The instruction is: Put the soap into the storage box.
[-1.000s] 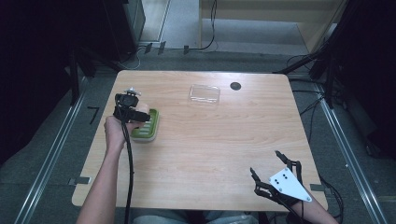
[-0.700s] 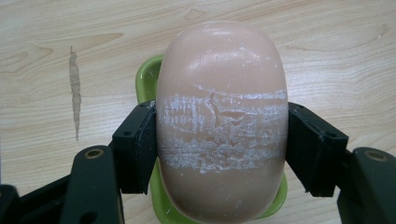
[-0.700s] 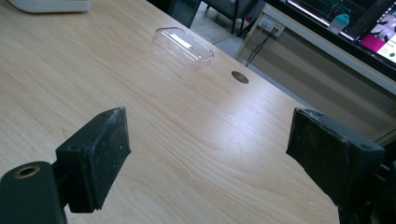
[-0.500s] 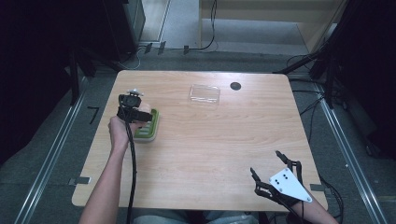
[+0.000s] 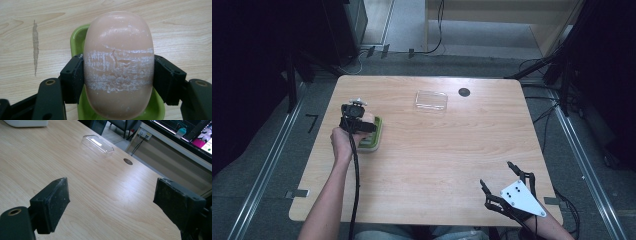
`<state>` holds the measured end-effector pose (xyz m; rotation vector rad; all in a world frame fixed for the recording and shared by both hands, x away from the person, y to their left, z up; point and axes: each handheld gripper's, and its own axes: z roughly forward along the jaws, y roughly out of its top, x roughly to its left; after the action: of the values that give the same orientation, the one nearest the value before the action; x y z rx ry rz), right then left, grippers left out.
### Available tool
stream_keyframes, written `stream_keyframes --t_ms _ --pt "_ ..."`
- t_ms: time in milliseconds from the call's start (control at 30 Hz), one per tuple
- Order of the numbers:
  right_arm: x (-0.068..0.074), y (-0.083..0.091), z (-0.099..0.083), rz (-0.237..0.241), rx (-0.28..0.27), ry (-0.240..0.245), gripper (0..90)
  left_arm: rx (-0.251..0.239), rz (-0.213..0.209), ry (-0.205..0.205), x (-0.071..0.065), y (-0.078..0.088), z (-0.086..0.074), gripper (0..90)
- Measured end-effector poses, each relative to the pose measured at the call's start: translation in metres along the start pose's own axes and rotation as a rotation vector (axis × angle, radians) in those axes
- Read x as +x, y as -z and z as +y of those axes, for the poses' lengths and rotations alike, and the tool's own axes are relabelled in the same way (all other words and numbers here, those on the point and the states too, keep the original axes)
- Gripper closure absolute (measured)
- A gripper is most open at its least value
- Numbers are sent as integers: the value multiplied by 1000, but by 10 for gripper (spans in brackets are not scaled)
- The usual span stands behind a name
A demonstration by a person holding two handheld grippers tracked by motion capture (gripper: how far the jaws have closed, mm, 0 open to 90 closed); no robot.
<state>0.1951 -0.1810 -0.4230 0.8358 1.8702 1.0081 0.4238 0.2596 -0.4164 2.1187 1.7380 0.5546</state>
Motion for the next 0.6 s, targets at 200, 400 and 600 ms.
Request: stream_keyframes --t_ms 200,400,600 --pt "0 0 0 1 -1 1 131 8 2 13 0 -6 -2 338" --pt "0 0 0 0 0 2 131 12 9 16 -1 -9 -3 338" --pt "0 0 0 -1 -2 4 131 14 7 22 -1 -12 -4 337"
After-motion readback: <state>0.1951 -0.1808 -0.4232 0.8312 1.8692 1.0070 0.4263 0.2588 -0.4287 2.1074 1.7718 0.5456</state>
